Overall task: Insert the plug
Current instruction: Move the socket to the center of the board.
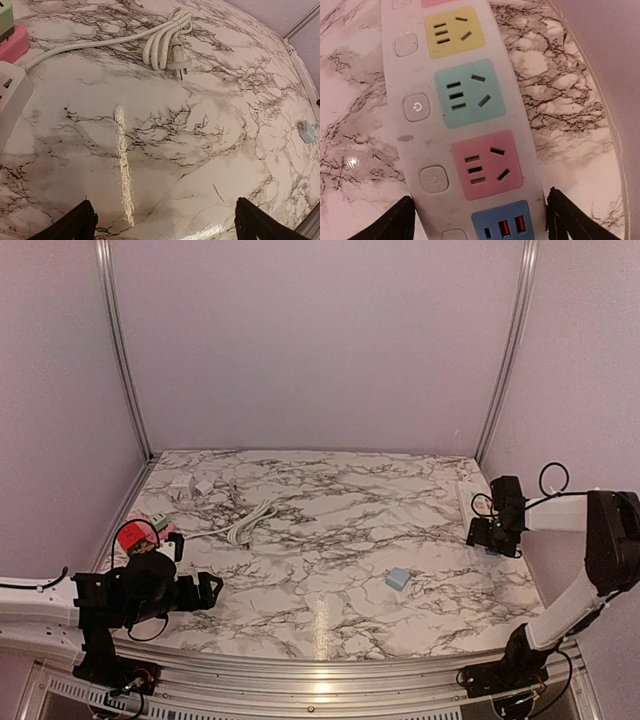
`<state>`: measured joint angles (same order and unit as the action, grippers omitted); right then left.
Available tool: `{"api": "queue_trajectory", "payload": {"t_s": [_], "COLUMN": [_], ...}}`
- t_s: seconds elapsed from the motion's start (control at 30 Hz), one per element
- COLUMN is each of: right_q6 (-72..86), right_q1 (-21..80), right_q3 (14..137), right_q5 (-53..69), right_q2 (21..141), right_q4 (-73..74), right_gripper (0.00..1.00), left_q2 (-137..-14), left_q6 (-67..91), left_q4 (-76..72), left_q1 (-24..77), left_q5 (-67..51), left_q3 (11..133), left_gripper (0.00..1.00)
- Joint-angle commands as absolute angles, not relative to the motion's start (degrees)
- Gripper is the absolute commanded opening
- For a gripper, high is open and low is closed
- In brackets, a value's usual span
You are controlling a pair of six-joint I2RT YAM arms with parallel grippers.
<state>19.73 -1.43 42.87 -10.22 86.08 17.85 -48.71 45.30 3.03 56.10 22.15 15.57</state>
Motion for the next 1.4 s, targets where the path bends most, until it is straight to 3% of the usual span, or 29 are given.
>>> {"api": "queue_trajectory", "payload": {"t_s": [0.0, 0.6, 0.67, 0.83, 1.37], "right_q6": [19.65, 17.44, 17.67, 19.02, 35.92], "right_q1": [-1.76, -0.27, -0.17, 2.93, 20.32], "right_q3": [42.86, 44.80, 44.46, 43.41, 43.73], "right_q5": [-11.36, -5.49, -4.91, -2.68, 4.55], "right_q2": [89.46, 97.62, 96.99, 92.76, 70.84], "right_q4": [19.58, 18.49, 18.19, 17.90, 18.97], "right_gripper": [0.83, 0.85, 0.78, 0.46, 0.41], "left_q2": [-47.83, -47.98, -48.07, -47.96, -48.46], "left_q6": [45.84, 46.48, 46.62, 46.85, 47.60], "left_q4": [3.71, 2.49, 2.27, 1.95, 0.56], "left_q1": [56.25, 56.25, 56.31, 56.29, 56.25], "left_q5": [23.20, 22.83, 22.74, 22.69, 22.09], "left_q3": [14.31, 12.94, 12.78, 12.24, 11.48], "left_gripper": [0.99, 0.99, 0.99, 0.99, 0.99]}}
